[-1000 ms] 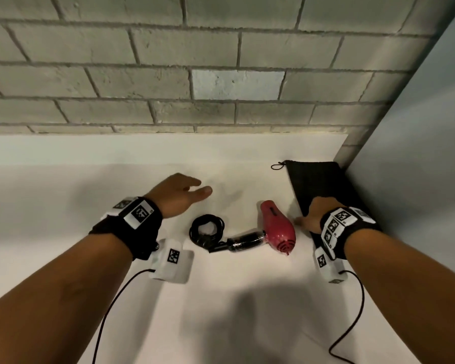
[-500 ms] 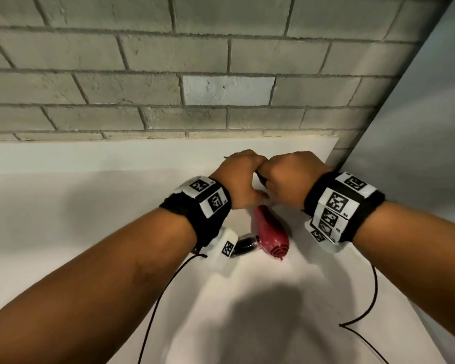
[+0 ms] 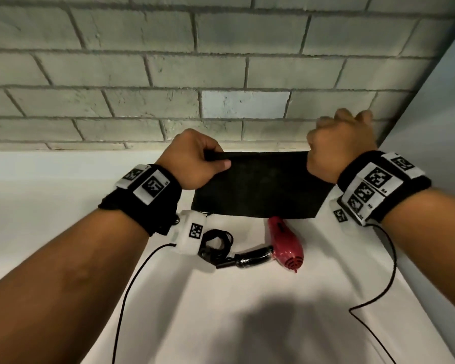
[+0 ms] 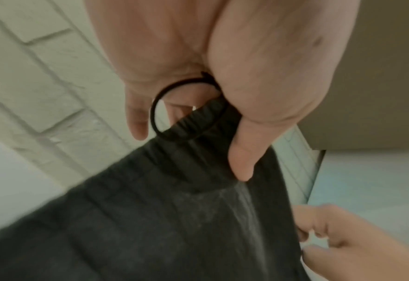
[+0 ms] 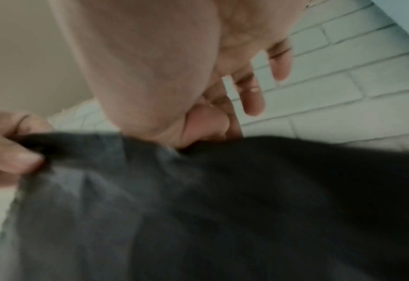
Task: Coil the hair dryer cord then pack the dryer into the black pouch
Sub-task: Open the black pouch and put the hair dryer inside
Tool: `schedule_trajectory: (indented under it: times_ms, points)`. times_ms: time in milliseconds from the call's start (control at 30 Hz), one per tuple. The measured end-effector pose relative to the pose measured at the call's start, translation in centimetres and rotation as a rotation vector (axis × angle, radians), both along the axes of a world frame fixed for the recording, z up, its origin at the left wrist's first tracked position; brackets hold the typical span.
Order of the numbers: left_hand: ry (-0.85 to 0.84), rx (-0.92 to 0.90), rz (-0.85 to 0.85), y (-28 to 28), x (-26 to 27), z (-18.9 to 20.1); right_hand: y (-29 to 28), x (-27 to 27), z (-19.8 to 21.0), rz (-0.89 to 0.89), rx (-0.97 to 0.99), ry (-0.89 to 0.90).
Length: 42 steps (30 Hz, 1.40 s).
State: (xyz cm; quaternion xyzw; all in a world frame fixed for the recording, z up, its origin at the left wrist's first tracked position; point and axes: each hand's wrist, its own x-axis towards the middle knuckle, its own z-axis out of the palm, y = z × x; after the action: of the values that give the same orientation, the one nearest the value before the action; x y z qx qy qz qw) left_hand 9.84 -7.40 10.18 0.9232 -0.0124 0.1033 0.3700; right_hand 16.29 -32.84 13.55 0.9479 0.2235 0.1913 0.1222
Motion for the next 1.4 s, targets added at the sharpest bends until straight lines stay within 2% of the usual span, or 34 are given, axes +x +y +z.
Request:
schedule_trajectory:
  times_ms: [67,167,300,433,533,633,700,833,900,967,1067,1133,1233,1333,1400]
  points:
    - [-0.006,0.062,-0.018,-0.6,0.1,1.1,1.5,-1.1,0.8,0.005,0.036,0.097]
    - [-0.004,0.124,-0.023,-1.3,0.3,2.5,4.6,-3.3,1.3,0.181,0.182,0.232]
    - [-0.071,0.072,-0.005,-1.3,-0.3,2.6,6.7,-3.2,1.4,0.305,0.478,0.362]
    - [-0.117,-0.136,0.062,0.5,-1.0,0.2,6.6,-2.0,2.9,0.264,0.713,0.452]
    - [-0.149,-0.198,0.062,1.2,-1.2,-1.2,6.5,-0.9,3.7,0.241,0.907,0.554]
    - [-0.191,-0.306,0.064,0.4,-0.8,-1.1,7.2,-0.2,3.2,0.169,1.304,0.424]
    - [-0.209,-0.367,0.105,-0.4,-0.4,-0.7,8.0,-0.9,1.7,0.087,1.465,0.388]
    - [-0.203,-0.428,0.089,-1.5,0.1,-0.1,10.2,-4.7,-1.8,0.063,1.432,0.767]
    - [-0.187,-0.401,0.029,-2.1,-0.2,0.2,11.1,-5.4,-2.3,0.093,1.506,0.873]
    - [-0.186,-0.388,-0.038,-2.5,-0.7,0.3,11.4,-4.9,-2.1,0.055,1.631,0.926]
    - [-0.163,-0.377,-0.109,-2.6,-0.9,-0.2,11.3,-4.3,-1.9,0.059,1.651,0.918]
    - [-0.133,-0.514,-0.146,-2.6,-0.9,-0.2,11.2,-4.2,-1.9,0.106,1.625,0.932]
    - [-0.093,-0.863,-0.094,-2.4,-0.8,-0.1,11.0,-4.2,-1.8,0.180,1.624,1.008]
    - [-0.207,-0.852,0.088,-1.2,-0.6,0.0,10.2,-3.7,-1.5,0.239,1.596,1.051]
    - [-0.336,-0.740,0.092,0.2,-0.4,0.2,9.5,-3.3,-1.4,0.256,1.567,1.083]
